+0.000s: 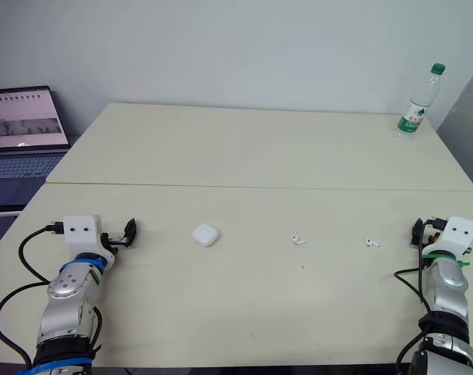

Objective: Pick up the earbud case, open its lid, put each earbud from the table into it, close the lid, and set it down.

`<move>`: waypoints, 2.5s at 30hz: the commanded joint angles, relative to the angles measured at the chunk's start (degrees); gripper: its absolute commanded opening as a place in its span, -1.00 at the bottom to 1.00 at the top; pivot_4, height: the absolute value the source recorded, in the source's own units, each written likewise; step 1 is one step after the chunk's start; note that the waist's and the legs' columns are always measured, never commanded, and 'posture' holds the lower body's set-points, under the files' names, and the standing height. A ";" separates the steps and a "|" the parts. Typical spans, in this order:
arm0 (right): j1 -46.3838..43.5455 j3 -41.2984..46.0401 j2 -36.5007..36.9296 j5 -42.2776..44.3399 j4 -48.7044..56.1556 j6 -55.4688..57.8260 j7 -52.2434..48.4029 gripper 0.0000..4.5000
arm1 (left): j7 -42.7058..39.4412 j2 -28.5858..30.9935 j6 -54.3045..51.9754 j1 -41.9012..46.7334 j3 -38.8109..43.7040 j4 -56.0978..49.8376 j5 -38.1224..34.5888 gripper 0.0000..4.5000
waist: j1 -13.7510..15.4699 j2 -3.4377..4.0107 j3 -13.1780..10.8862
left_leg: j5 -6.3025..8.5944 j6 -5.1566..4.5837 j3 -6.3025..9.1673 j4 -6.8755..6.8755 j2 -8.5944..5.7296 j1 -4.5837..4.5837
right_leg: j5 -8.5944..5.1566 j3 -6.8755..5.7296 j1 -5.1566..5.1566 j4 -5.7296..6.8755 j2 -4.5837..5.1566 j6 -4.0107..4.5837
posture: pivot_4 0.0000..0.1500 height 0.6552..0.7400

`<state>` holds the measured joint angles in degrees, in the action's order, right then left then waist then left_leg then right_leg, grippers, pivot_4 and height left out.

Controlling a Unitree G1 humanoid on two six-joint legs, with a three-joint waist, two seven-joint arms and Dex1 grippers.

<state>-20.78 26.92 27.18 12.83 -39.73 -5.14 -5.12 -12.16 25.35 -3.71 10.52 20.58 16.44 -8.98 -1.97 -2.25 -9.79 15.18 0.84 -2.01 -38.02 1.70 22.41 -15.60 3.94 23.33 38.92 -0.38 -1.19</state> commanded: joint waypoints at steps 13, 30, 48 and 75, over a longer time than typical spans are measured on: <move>-0.98 1.25 0.83 0.99 0.36 -1.45 0.80 1.00 | -1.29 0.96 0.67 0.90 0.31 -1.46 -0.47 0.98 | 0.00 0.00 0.00 | 0.00 0.00 0.00 0.00 0.00 0.00 | 0.00 0.00 0.00 0.00 0.00 0.00 | 1.00 1.00; -1.74 0.96 1.08 1.04 0.62 -1.36 0.36 1.00 | -4.82 2.25 -0.25 0.17 1.30 -4.90 -2.85 0.98 | 0.00 0.00 0.00 | 0.00 0.00 0.00 0.00 0.00 0.01 | 0.00 0.00 0.00 0.00 0.00 0.00 | 1.00 1.00; -5.96 -14.67 8.33 10.29 21.78 14.25 -41.48 1.00 | -29.69 18.11 -32.34 -3.94 -8.64 -35.36 -25.35 0.98 | -0.89 0.16 -0.10 | 0.00 0.00 0.04 0.02 0.03 -0.08 | -0.01 -0.02 -0.02 0.03 -0.06 -0.01 | 1.00 1.00; -6.62 -27.68 11.31 23.86 57.04 41.88 -57.26 1.00 | -29.68 8.55 -24.73 4.25 -23.38 -18.19 -7.91 0.81 | 0.22 0.18 -0.12 | 0.00 -0.01 0.34 -0.08 -0.02 0.26 | -0.02 -0.33 0.11 -0.02 0.00 0.03 | 1.00 1.00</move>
<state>-26.58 -1.84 37.75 35.86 14.62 37.43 -62.17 -41.54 33.98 -29.16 14.73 -2.37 -2.17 -17.50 -1.75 -2.07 -9.91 15.17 0.83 -1.68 -38.10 1.68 22.66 -15.63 3.61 23.45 38.90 -0.39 -1.16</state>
